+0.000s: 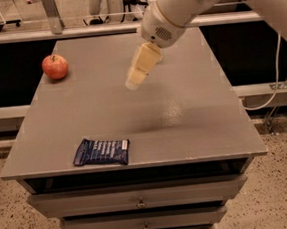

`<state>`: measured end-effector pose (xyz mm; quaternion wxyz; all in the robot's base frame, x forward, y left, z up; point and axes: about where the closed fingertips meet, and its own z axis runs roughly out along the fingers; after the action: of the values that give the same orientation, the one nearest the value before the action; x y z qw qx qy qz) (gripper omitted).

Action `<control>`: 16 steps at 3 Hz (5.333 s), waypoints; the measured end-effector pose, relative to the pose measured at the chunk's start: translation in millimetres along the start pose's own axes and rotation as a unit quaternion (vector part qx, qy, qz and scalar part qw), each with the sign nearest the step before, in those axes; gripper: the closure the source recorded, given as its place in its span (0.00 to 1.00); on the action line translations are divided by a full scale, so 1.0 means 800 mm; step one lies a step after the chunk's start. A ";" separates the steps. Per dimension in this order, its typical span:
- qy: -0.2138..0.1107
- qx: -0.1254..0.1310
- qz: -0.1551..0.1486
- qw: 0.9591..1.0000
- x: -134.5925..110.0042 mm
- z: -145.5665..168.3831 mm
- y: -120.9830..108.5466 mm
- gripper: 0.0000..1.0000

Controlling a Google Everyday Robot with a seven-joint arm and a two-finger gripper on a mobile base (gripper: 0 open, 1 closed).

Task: Move apple near rxbar blueberry

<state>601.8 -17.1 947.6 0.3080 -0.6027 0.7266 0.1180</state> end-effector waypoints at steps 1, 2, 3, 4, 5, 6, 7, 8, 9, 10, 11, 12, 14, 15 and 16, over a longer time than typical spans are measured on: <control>-0.053 -0.008 -0.009 0.999 -0.061 0.059 -0.024 0.00; -0.109 -0.010 -0.003 0.994 -0.132 0.134 -0.049 0.00; -0.130 -0.008 0.012 0.991 -0.165 0.179 -0.061 0.00; -0.132 -0.002 0.033 0.991 -0.184 0.231 -0.073 0.00; -0.134 0.003 0.069 0.989 -0.193 0.287 -0.092 0.00; -0.135 0.007 0.089 0.987 -0.191 0.311 -0.105 0.00; -0.144 -0.001 0.104 0.984 -0.194 0.323 -0.111 0.16; -0.163 -0.025 0.111 0.980 -0.210 0.324 -0.111 0.47; -0.177 -0.039 0.114 0.977 -0.219 0.320 -0.106 0.71; -0.205 -0.029 0.088 0.974 -0.215 0.265 -0.095 0.99; -0.211 -0.022 0.052 0.976 -0.182 0.206 -0.067 1.00; -0.211 -0.014 -0.003 0.977 -0.117 0.124 -0.010 1.00; -0.182 -0.027 -0.054 0.981 -0.025 0.046 0.060 1.00; -0.169 -0.058 -0.081 0.981 -0.002 0.038 0.094 1.00; -0.158 -0.087 -0.105 0.978 0.013 0.041 0.121 1.00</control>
Offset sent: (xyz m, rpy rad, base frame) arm 0.1088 0.1829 -0.0099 0.3009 -0.0718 0.0788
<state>519.6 16.3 896.6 0.3758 -0.6740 0.5884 0.2413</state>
